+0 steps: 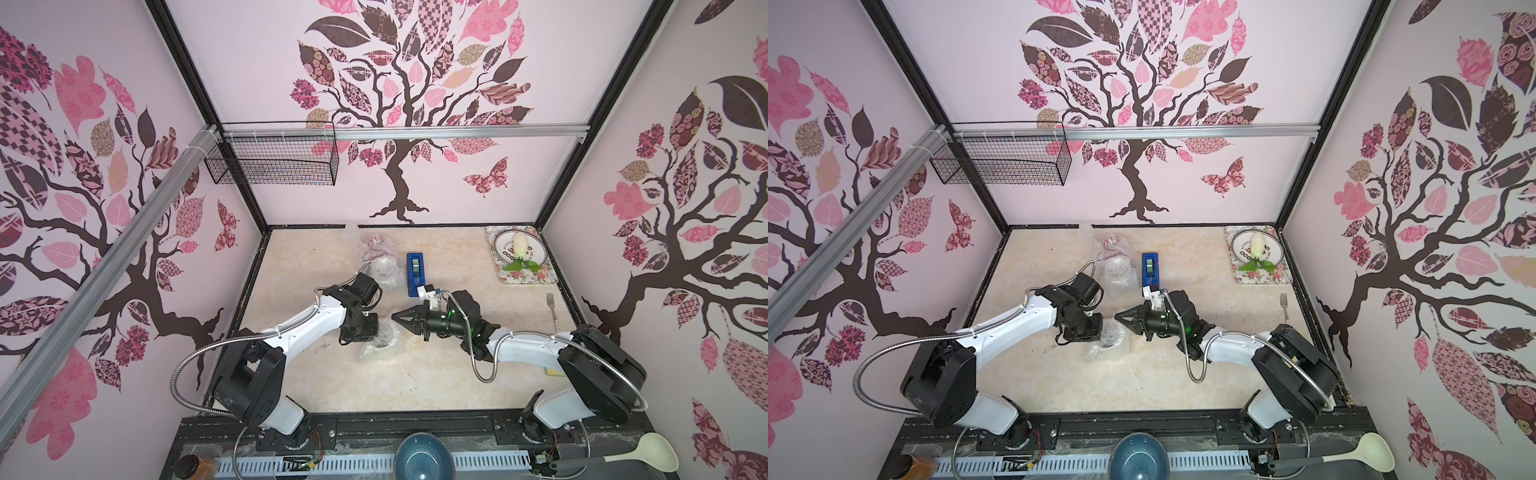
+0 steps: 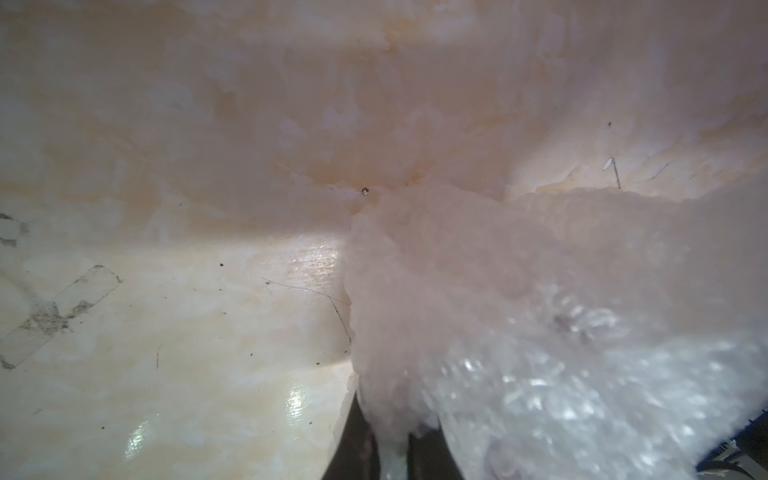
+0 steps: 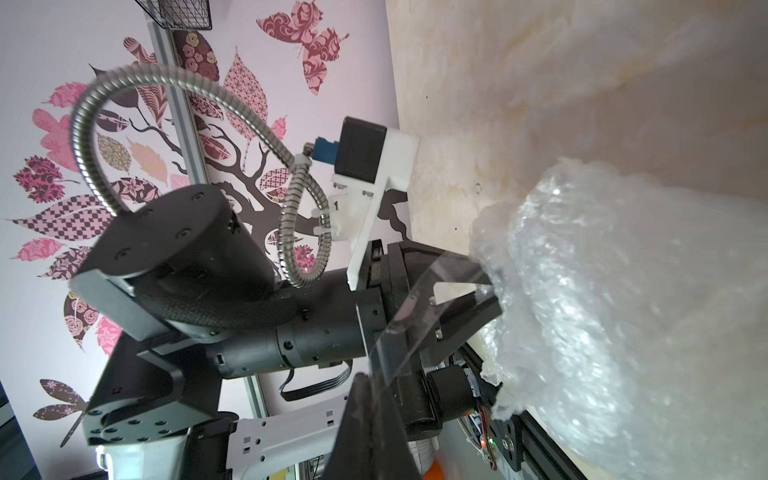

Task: Wrap mugs in bubble wrap
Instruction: Stick the tape on the bubble wrap.

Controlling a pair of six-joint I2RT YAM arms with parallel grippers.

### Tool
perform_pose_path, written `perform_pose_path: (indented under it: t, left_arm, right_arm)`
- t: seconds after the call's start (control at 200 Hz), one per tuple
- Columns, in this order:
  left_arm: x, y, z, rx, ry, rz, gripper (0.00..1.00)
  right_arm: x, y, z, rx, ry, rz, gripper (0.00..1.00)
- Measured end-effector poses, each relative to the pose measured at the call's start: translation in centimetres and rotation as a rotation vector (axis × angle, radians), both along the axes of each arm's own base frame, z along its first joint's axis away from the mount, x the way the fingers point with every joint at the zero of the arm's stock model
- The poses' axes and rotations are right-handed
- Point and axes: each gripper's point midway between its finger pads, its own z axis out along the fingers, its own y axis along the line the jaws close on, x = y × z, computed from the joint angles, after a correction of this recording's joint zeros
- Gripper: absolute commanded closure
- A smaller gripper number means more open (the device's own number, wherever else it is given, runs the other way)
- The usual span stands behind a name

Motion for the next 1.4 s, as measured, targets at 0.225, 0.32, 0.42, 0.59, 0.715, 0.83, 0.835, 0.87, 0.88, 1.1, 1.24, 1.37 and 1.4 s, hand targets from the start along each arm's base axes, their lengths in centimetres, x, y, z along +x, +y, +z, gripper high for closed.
perform_pose_path:
  t: [0.225,0.32,0.42,0.59,0.715,0.83,0.835,0.87,0.88,1.1,1.24,1.37,1.4]
  left_arm:
    - [0.0,0.0,0.0,-0.003,0.001,-0.001,1.0]
    - [0.0,-0.1,0.0,-0.003,0.001,-0.001,1.0]
    - [0.0,-0.1,0.0,-0.003,0.001,-0.001,1.0]
    - [0.0,-0.1,0.0,-0.005,0.001,-0.001,1.0]
    - [0.0,-0.2,0.0,-0.009,0.002,-0.002,1.0]
    - [0.0,-0.2,0.1,-0.012,0.002,-0.002,1.0]
    - [0.0,-0.2,0.1,-0.012,0.002,-0.002,1.0]
    - [0.0,-0.2,0.1,-0.012,0.003,-0.002,1.0]
    - [0.0,-0.2,0.1,-0.012,0.002,-0.002,1.0]
    - [0.0,-0.3,0.1,-0.016,0.003,-0.001,1.0]
    - [0.0,-0.4,0.2,-0.024,0.003,0.002,1.0]
    - [-0.2,-0.5,0.3,-0.03,0.005,0.012,1.0]
    - [-0.2,-0.5,0.4,-0.032,0.007,0.015,1.0]
  right_arm:
    - [-1.9,2.3,-2.4,-0.027,0.04,0.047,1.0]
    - [-1.9,2.5,-2.8,-0.034,0.045,0.042,1.0]
    - [-1.8,2.5,-3.2,-0.044,0.05,0.033,1.0]
    - [-1.5,2.3,-3.4,-0.053,0.052,0.011,1.0]
    - [-1.3,2.4,-4.1,-0.064,0.063,0.002,1.0]
    - [-1.4,2.4,-5.2,-0.088,0.085,0.002,1.0]
    - [-1.4,2.4,-5.2,-0.088,0.085,0.002,1.0]
    - [-1.4,2.4,-5.4,-0.094,0.089,0.002,1.0]
    - [-1.4,2.4,-5.5,-0.095,0.09,0.002,1.0]
    - [-1.6,2.2,-6.3,-0.12,0.118,-0.002,1.0]
    - [-1.8,1.9,-7.2,-0.151,0.152,-0.004,1.0]
    - [-1.9,1.7,-7.7,-0.173,0.171,-0.005,1.0]
    - [-2.0,1.7,-7.8,-0.176,0.174,-0.005,1.0]
